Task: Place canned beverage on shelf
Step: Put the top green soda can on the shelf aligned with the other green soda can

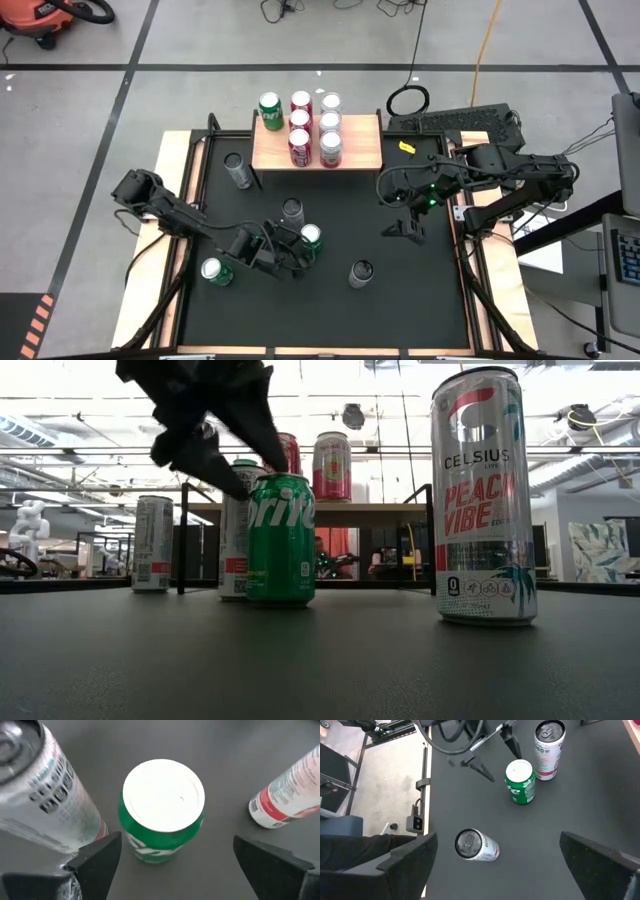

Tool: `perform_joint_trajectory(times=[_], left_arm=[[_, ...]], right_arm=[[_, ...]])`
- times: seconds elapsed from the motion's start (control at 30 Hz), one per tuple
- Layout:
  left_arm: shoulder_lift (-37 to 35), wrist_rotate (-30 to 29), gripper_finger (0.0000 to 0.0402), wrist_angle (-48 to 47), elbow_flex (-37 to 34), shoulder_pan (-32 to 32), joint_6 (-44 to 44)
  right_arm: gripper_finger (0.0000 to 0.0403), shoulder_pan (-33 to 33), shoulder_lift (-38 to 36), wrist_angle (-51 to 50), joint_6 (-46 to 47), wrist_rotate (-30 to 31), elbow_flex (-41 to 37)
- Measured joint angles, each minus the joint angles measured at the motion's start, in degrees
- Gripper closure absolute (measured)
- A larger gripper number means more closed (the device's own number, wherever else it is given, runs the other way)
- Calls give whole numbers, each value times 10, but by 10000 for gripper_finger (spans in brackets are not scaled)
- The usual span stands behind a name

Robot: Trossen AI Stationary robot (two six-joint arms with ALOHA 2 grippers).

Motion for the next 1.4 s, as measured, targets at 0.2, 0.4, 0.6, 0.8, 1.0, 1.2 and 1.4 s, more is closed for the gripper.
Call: perform_joint_trajectory(times=[0.2,0.4,0.6,0.8,1.0,1.2,1.4], left_arm=[[15,0,18,20,1,9,-3],[16,14,18,46,1,12,-3],[16,51,18,67,1,4,-38],[15,88,18,70,28,-9,-35],[-7,127,18,7,129,-2,62],[-6,135,18,-95,215,49,235],[-3,259,18,-137,214,118,310]], right_arm=[[3,6,0,0,2,-1,0],[3,13,0,0,5,0,0],[3,19,0,0,9,0,0],[3,21,0,0,11,0,0],[3,21,0,-3,11,-2,0],[3,21,0,1,-10,0,0],[3,21,0,-10,-9,-2,0]])
